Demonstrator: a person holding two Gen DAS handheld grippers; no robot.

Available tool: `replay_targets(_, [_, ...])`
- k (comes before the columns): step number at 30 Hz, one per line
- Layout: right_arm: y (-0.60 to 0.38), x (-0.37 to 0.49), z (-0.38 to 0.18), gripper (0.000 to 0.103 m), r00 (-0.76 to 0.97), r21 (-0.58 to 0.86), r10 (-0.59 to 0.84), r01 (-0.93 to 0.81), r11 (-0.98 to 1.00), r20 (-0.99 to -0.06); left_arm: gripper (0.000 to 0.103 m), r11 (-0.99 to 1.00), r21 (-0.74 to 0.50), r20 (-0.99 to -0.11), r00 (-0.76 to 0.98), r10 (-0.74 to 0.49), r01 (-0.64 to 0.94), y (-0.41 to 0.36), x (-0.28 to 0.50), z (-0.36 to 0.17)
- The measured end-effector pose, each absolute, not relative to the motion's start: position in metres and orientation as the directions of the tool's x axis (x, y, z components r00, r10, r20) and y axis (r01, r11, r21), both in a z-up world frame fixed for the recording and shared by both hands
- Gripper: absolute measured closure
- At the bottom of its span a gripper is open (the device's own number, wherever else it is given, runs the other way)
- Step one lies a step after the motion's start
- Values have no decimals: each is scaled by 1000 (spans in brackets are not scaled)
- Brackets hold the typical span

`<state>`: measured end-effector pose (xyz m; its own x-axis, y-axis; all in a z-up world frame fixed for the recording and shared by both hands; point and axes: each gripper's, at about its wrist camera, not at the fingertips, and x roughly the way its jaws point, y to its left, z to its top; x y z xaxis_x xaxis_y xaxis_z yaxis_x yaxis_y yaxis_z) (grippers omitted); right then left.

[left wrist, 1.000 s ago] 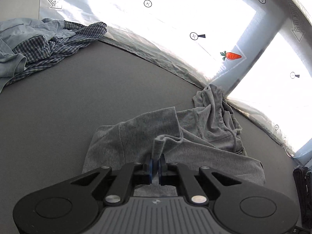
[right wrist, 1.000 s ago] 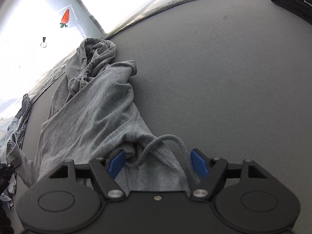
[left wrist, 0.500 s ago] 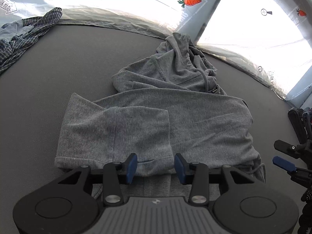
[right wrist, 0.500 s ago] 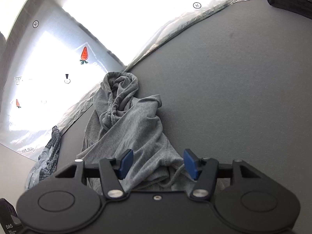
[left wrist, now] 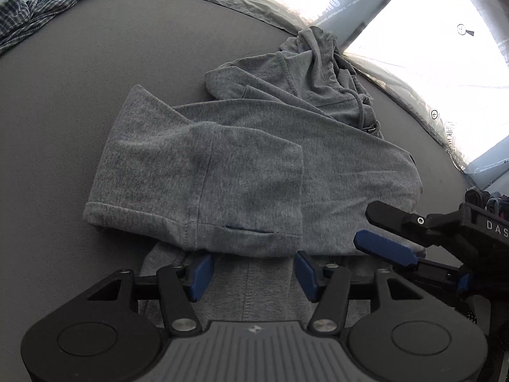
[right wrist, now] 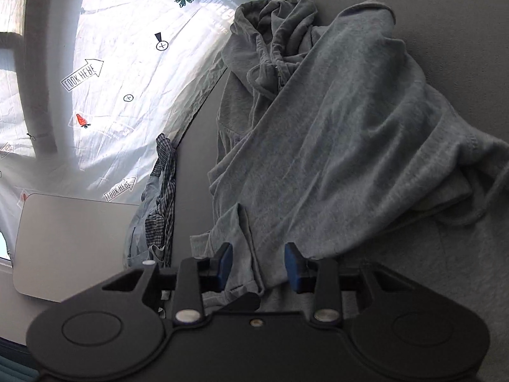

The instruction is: Fold clothes

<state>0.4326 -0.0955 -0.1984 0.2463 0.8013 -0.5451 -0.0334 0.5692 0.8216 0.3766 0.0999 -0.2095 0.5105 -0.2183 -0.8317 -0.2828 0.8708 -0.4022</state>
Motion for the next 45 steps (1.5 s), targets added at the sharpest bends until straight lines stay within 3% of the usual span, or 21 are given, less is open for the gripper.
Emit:
replay_targets(6, [-52, 437, -201, 65, 154, 790, 797, -116, 602, -585, 41, 845, -455, -811, 523, -262, -282, 109, 375, -214])
replay_targets(14, [-27, 452, -212, 62, 115, 802, 808, -98, 589, -578, 26, 853, -463, -803, 522, -288, -241, 104, 378, -215])
replay_targets(16, [-25, 453, -212, 68, 121, 805, 811, -106, 584, -572, 24, 856, -461, -803, 520, -290, -234, 102, 378, -215])
replay_targets(18, [-25, 452, -211, 85, 124, 807, 815, -116, 579, -567, 22, 857, -460, -803, 519, -292, -230, 101, 379, -214])
replay_targets(20, [-30, 451, -211, 96, 134, 827, 834, -113, 550, -536, 21, 855, -463, -803, 519, -294, -232, 101, 380, -215])
replay_targets(21, [-33, 451, -210, 97, 144, 837, 841, -109, 537, -521, 21, 853, -466, -802, 519, -296, -234, 102, 380, -215])
replay_targets(29, [-66, 447, -200, 98, 259, 856, 841, -85, 509, -474, 20, 803, -525, -779, 541, -318, -283, 111, 378, -218])
replay_targets(45, [-185, 448, -172, 98, 511, 749, 679, -97, 655, -528, 5, 855, -416, -819, 536, -204, -310, 81, 385, -217])
